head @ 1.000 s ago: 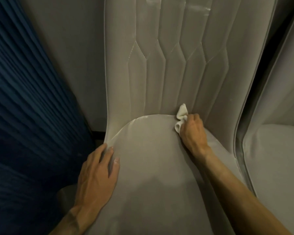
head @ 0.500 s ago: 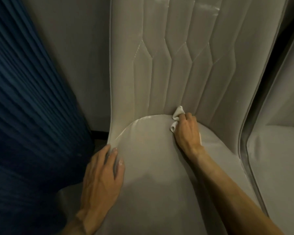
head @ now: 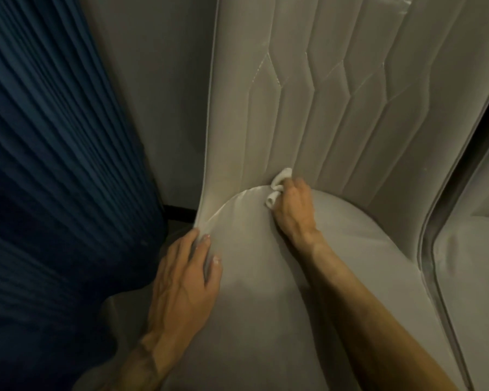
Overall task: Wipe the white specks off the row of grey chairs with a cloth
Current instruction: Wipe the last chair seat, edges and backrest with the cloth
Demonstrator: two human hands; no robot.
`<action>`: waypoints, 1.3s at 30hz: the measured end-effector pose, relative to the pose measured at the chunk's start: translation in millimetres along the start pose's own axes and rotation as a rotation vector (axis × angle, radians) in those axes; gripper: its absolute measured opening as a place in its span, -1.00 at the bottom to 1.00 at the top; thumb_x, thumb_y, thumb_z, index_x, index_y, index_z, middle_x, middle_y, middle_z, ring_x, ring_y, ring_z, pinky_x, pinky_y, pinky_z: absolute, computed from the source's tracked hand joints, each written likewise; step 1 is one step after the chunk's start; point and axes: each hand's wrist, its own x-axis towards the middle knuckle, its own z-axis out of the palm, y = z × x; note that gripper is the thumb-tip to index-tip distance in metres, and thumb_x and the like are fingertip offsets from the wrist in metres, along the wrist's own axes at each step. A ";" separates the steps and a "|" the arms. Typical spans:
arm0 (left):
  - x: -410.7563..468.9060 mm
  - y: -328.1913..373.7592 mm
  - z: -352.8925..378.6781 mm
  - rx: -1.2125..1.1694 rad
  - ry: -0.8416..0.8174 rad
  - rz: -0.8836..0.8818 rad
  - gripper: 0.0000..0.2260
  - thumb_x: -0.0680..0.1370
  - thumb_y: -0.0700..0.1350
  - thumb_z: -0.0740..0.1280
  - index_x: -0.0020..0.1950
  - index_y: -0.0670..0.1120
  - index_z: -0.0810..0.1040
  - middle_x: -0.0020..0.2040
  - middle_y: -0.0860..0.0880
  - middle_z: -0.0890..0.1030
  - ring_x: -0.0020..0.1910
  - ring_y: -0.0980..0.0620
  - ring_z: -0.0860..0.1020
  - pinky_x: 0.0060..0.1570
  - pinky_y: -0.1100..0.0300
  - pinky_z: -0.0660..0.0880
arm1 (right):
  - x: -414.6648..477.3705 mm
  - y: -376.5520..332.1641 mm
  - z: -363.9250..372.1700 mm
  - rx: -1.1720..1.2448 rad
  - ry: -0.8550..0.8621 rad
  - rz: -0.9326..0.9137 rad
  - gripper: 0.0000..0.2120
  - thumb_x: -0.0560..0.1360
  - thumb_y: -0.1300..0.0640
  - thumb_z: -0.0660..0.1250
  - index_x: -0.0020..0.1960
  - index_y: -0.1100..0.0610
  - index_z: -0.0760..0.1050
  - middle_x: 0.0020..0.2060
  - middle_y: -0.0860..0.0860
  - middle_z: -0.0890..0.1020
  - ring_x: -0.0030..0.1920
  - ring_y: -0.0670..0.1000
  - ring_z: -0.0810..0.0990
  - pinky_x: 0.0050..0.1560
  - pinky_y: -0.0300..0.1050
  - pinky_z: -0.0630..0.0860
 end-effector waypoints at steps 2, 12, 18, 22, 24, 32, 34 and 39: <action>-0.2 1.4 -1.4 0.005 -0.003 -0.008 -0.49 0.66 0.11 0.13 0.49 -0.13 0.53 0.51 -0.10 0.46 0.44 -0.13 0.44 0.37 -0.10 0.45 | -6.2 -29.0 12.3 0.076 -0.103 -0.131 -0.79 0.54 0.21 0.24 0.10 0.28 0.55 0.03 0.24 0.60 0.06 0.25 0.54 0.15 0.07 0.44; -2.0 1.6 -1.7 -0.017 -0.006 -0.014 -0.49 0.68 0.12 0.12 0.54 -0.10 0.48 0.54 -0.08 0.41 0.48 -0.10 0.39 0.43 -0.09 0.40 | -1.3 -9.8 6.3 -0.058 0.001 -0.076 -0.75 0.62 0.18 0.18 0.21 0.26 0.50 0.10 0.22 0.54 0.12 0.25 0.48 0.22 0.10 0.40; -2.6 1.1 -2.6 0.010 -0.033 -0.026 -0.54 0.70 0.06 0.20 0.56 -0.09 0.44 0.56 -0.07 0.38 0.50 -0.09 0.36 0.44 -0.07 0.38 | -19.8 -39.8 15.0 0.031 -0.156 -0.331 -0.79 0.54 0.24 0.25 0.12 0.29 0.55 0.05 0.23 0.58 0.04 0.26 0.52 0.13 0.09 0.43; -2.3 1.7 -1.8 -0.008 -0.005 -0.015 -0.58 0.71 0.02 0.22 0.53 -0.13 0.48 0.53 -0.10 0.43 0.46 -0.13 0.40 0.41 -0.10 0.41 | 4.0 -6.8 6.0 -0.089 -0.026 -0.128 -0.77 0.58 0.20 0.25 0.17 0.28 0.52 0.08 0.25 0.53 0.09 0.25 0.49 0.17 0.07 0.38; -1.4 0.4 -0.3 -0.005 0.014 -0.003 -0.57 0.70 0.02 0.22 0.51 -0.14 0.50 0.51 -0.11 0.44 0.44 -0.14 0.42 0.38 -0.10 0.44 | -10.7 -30.1 16.2 -0.042 -0.019 -0.178 -0.79 0.59 0.24 0.22 0.16 0.30 0.52 0.05 0.25 0.56 0.07 0.26 0.50 0.18 0.06 0.37; -1.6 -1.8 0.3 0.001 0.037 0.012 -0.58 0.70 0.03 0.21 0.49 -0.14 0.52 0.49 -0.11 0.46 0.43 -0.13 0.44 0.36 -0.07 0.46 | -9.8 -33.0 8.7 -0.030 -0.121 -0.256 -0.77 0.57 0.21 0.25 0.19 0.25 0.51 0.10 0.22 0.53 0.11 0.22 0.48 0.15 0.04 0.40; -1.1 -1.7 0.7 -0.003 0.027 -0.002 -0.59 0.70 0.01 0.25 0.50 -0.14 0.51 0.51 -0.11 0.45 0.44 -0.13 0.43 0.38 -0.07 0.43 | -8.1 -37.6 13.1 -0.060 -0.072 -0.200 -0.78 0.58 0.23 0.22 0.18 0.28 0.51 0.10 0.24 0.54 0.12 0.24 0.47 0.16 0.05 0.37; -2.2 -2.4 -0.5 -0.001 0.001 -0.008 -0.57 0.70 0.02 0.24 0.53 -0.12 0.47 0.55 -0.09 0.41 0.48 -0.11 0.38 0.42 -0.08 0.40 | -45.0 -56.5 13.8 0.044 -0.210 -0.461 -0.85 0.53 0.25 0.27 0.05 0.24 0.56 -0.02 0.19 0.58 0.00 0.21 0.52 0.08 0.04 0.43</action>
